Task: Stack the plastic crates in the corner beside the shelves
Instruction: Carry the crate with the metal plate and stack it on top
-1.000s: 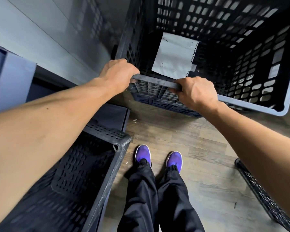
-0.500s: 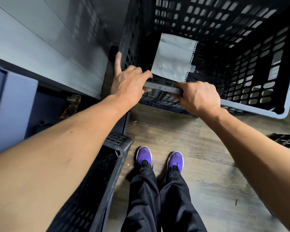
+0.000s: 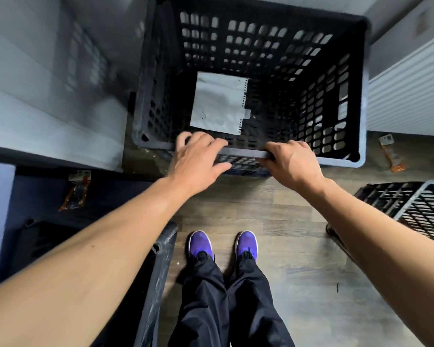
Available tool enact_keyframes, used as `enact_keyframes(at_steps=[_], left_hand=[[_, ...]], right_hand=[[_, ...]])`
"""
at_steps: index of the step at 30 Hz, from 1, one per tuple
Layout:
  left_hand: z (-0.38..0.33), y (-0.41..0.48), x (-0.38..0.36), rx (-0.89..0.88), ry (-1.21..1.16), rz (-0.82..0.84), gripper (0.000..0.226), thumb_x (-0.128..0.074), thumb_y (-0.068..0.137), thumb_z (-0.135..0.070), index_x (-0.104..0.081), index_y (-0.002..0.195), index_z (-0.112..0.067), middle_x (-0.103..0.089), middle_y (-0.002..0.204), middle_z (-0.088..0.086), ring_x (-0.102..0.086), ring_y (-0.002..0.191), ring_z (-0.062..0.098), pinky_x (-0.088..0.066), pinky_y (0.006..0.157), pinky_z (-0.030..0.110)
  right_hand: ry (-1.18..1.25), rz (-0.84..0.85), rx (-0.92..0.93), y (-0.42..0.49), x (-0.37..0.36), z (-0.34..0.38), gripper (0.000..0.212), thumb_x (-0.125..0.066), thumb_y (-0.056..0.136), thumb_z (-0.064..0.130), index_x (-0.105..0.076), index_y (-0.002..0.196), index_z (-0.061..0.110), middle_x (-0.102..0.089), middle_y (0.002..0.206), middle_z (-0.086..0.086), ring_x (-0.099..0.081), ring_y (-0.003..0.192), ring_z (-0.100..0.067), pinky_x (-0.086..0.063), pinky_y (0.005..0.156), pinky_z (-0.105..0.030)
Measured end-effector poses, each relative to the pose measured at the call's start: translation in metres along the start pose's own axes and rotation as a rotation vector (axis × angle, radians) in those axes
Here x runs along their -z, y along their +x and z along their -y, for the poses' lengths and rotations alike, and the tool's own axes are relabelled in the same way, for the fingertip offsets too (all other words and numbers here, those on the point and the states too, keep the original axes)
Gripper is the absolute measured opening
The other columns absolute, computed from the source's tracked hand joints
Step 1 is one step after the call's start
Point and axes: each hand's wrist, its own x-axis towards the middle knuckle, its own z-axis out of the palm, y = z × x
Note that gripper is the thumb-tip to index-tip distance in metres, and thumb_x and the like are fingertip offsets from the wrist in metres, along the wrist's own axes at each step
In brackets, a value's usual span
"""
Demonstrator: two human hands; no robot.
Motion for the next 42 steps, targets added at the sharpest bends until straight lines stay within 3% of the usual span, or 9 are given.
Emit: enact_keyframes(at_steps=[5,8,15,22,29,34,42], left_hand=[[-0.049,0.013,-0.021,0.057,-0.08,-0.016,0.046,-0.042,0.094,-0.059,-0.056,0.128,-0.031,-0.06,0.12,-0.007,-0.045,0.116,0.02,-0.02,0.096,0.038],[-0.051,0.016,-0.025,0.085,-0.015,-0.05,0.04,-0.038,0.097,-0.055,-0.059,0.122,-0.032,-0.059,0.114,-0.008,-0.045,0.108,0.022,-0.022,0.092,0.039],[-0.056,0.017,-0.025,0.114,0.069,0.006,0.04,-0.03,0.096,-0.057,-0.054,0.121,-0.036,-0.054,0.118,-0.008,-0.043,0.108,0.023,-0.026,0.096,0.044],[-0.077,0.019,-0.019,0.161,-0.045,0.034,0.036,-0.04,0.097,-0.047,-0.055,0.127,-0.033,-0.056,0.123,-0.006,-0.041,0.12,0.019,-0.018,0.104,0.041],[-0.169,0.017,-0.031,0.089,-0.131,-0.081,0.038,-0.051,0.093,-0.032,-0.056,0.13,-0.022,-0.054,0.128,0.0,-0.045,0.124,0.022,-0.023,0.112,0.042],[-0.258,0.021,-0.056,0.012,-0.13,-0.066,0.042,-0.055,0.088,-0.032,-0.056,0.129,-0.022,-0.052,0.13,0.003,-0.044,0.124,0.023,-0.027,0.105,0.042],[-0.382,0.022,-0.105,-0.155,-0.078,0.142,0.044,-0.054,0.094,-0.035,-0.049,0.136,-0.024,-0.053,0.128,-0.001,-0.045,0.121,0.022,-0.03,0.1,0.038]], right_hand=[[0.104,-0.142,-0.256,-0.045,-0.005,-0.044,0.045,-0.055,0.088,0.057,-0.064,0.118,0.026,-0.066,0.103,-0.003,-0.056,0.098,-0.03,-0.032,0.095,-0.043],[0.121,-0.105,-0.251,-0.054,-0.003,-0.053,0.056,-0.044,0.088,0.068,-0.059,0.124,0.027,-0.06,0.106,0.0,-0.051,0.104,-0.026,-0.028,0.099,-0.041],[0.191,0.071,-0.259,-0.043,0.01,-0.058,0.047,-0.036,0.094,0.063,-0.057,0.127,0.036,-0.057,0.124,0.002,-0.041,0.118,-0.027,-0.021,0.096,-0.039],[0.3,0.072,-0.221,-0.048,0.018,-0.063,0.04,-0.043,0.097,0.048,-0.056,0.132,0.034,-0.058,0.129,0.0,-0.043,0.123,-0.025,-0.021,0.102,-0.04],[0.443,-0.013,-0.044,-0.087,0.024,-0.094,0.052,-0.055,0.088,0.037,-0.053,0.137,0.02,-0.056,0.136,-0.005,-0.047,0.128,-0.026,-0.034,0.11,-0.043],[0.517,-0.09,-0.141,-0.145,0.027,-0.146,0.042,-0.056,0.093,0.03,-0.053,0.135,0.025,-0.047,0.142,0.003,-0.041,0.131,-0.02,-0.041,0.105,-0.039],[0.541,0.032,-0.418,-0.272,-0.009,-0.26,0.037,-0.049,0.095,0.035,-0.056,0.13,0.026,-0.06,0.128,-0.004,-0.051,0.121,-0.025,-0.042,0.103,-0.04]])
